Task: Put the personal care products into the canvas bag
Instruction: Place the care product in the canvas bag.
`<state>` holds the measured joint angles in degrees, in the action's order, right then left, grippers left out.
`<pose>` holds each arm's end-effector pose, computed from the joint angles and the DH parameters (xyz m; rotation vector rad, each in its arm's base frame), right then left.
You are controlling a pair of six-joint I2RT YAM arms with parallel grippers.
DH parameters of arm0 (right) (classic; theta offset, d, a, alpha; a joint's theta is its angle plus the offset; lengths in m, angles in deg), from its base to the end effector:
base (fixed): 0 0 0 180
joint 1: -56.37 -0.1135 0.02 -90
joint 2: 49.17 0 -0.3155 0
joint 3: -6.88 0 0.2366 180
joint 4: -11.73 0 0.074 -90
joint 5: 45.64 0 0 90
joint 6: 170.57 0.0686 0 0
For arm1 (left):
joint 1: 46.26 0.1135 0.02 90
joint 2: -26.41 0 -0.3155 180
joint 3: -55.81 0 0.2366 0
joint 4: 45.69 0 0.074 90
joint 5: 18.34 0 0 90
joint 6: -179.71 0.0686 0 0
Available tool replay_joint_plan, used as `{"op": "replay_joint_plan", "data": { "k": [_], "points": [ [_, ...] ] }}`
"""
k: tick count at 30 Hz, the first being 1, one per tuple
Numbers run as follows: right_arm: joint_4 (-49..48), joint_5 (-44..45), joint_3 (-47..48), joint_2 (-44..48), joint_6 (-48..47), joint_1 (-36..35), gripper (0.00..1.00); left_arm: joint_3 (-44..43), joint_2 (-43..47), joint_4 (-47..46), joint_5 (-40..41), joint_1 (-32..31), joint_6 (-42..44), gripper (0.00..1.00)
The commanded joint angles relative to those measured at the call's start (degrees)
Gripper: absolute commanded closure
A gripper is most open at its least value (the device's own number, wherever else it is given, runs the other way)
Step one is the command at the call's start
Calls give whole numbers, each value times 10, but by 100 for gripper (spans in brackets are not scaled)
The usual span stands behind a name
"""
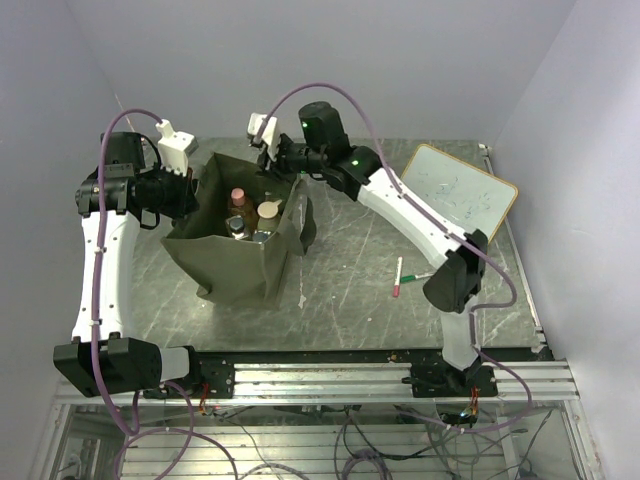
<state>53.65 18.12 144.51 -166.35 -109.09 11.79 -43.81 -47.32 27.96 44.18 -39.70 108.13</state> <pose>0.3433 0.3809 0.4272 -1.3973 1.3696 0.6299 0.2372 -0.0046 0.4198 0.4544 2.2686 -0.3575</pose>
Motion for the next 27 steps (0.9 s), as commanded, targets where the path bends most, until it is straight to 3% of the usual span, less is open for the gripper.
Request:
{"op": "replay_joint_plan", "data": {
  "k": [1, 13, 27],
  "points": [
    [-68, 52, -41, 76, 19, 2, 70, -30, 0, -20, -12, 5, -41, 93],
    [-118, 232, -188, 206, 77, 46, 65, -70, -4, -40, 29, 5, -101, 93],
    [-133, 241, -310, 303, 175, 204, 54, -51, 16, -35, 46, 5, -84, 90]
  ]
}}
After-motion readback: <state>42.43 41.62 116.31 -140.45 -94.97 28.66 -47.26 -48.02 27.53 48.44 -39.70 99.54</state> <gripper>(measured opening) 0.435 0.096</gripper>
